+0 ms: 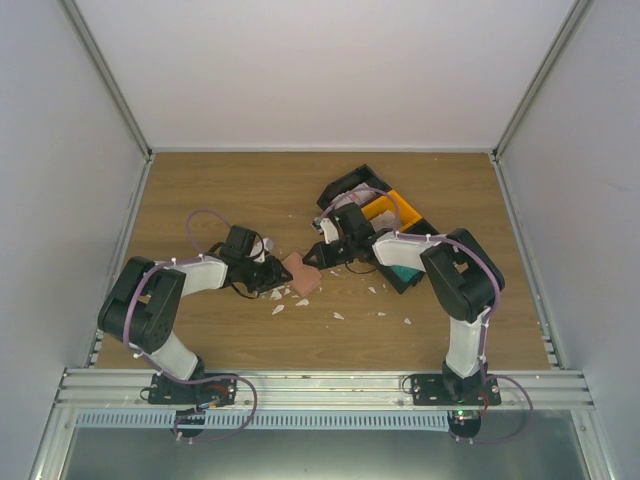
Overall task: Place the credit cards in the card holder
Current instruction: Close the card holder at the center of the board.
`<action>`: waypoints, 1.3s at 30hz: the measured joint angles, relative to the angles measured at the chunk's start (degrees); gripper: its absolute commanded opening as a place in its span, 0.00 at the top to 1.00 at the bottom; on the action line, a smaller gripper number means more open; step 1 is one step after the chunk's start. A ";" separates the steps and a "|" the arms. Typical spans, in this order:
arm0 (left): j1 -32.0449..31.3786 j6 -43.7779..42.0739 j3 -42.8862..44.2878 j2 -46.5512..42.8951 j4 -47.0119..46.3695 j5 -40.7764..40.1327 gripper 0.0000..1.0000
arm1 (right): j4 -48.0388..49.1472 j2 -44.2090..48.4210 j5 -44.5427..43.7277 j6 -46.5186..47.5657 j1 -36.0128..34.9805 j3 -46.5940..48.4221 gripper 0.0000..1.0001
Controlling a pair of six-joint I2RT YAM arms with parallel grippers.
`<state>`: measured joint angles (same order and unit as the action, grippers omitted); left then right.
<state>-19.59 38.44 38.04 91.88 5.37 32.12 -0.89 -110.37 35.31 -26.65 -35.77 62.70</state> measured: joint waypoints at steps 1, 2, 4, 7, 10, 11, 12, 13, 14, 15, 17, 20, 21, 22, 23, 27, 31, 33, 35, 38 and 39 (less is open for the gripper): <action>0.02 -0.02 0.02 0.04 0.00 -0.04 0.67 | -0.15 0.00 0.07 0.17 -0.02 0.04 1.00; 0.02 -0.02 0.07 0.13 0.00 -0.04 0.67 | -0.44 -0.02 0.26 0.35 -0.07 0.09 0.99; -0.02 -0.04 0.28 0.39 -0.02 -0.04 0.69 | -0.90 -0.17 0.59 0.74 -0.15 0.24 0.99; -0.07 -0.07 0.59 0.81 -0.02 -0.02 0.70 | -1.68 -1.18 0.72 1.38 -0.44 1.09 0.99; -0.09 -0.09 0.94 1.18 0.09 -0.07 0.71 | -2.12 -2.29 0.74 1.86 -0.68 1.75 0.99; -0.09 -0.09 1.01 1.20 0.13 -0.07 0.71 | -2.14 -2.51 0.72 1.97 -0.68 1.97 1.00; -0.09 -0.09 1.05 1.25 0.15 -0.07 0.71 | -2.19 -2.67 0.66 2.01 -0.68 2.21 0.99; -0.11 -0.07 1.07 1.31 0.13 -0.07 0.71 | -2.34 -2.86 0.52 2.03 -0.72 2.56 1.00; -0.13 -0.09 1.09 1.33 0.13 -0.09 0.71 | -2.51 -2.95 0.35 2.05 -0.79 2.78 1.00; -0.15 -0.07 1.14 1.33 0.15 -0.09 0.71 | -2.75 -2.97 0.09 2.12 -0.85 2.89 1.00; -0.20 -0.09 1.18 1.38 0.11 -0.11 0.71 | -3.34 -2.97 -0.55 2.36 -1.01 3.23 1.00; -0.20 -0.09 1.18 1.42 0.07 -0.13 0.71 | -4.55 -2.97 -1.36 2.80 -1.22 3.80 1.00; -0.20 -0.09 1.18 1.42 0.04 -0.15 0.71 | -4.98 -2.97 -1.60 2.93 -1.29 4.00 1.00; -0.22 -0.09 1.18 1.42 0.04 -0.17 0.71 | -5.44 -2.97 -1.79 3.15 -1.33 4.22 0.99; -0.24 -0.09 1.18 1.42 0.02 -0.22 0.71 | -5.77 -2.97 -1.90 3.39 -1.36 4.35 0.99; -0.26 -0.11 1.20 1.51 -0.04 -0.31 0.71 | -7.74 -2.97 -2.29 4.83 -1.44 5.16 1.00; -0.31 -0.26 1.40 1.75 -0.09 -0.28 0.72 | -8.68 -2.78 -2.89 5.62 -1.46 5.27 0.99; -0.31 -0.28 1.40 1.75 -0.09 -0.28 0.72 | -8.83 -2.62 -3.15 5.68 -1.49 5.27 1.00; -0.31 -0.31 1.42 1.75 -0.09 -0.31 0.72 | -9.16 -2.45 -3.45 5.68 -1.53 5.27 0.99; -0.31 -0.33 1.55 1.84 -0.07 -0.28 0.72 | -9.62 -2.12 -3.89 5.66 -1.55 5.25 0.99; -0.33 -0.33 1.60 1.88 -0.04 -0.33 0.72 | -9.77 -1.99 -4.11 5.66 -1.55 5.22 0.99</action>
<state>-19.92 38.11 39.64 93.76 5.32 31.79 -10.66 -112.36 31.20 -20.99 -37.32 67.92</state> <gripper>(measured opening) 0.284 0.006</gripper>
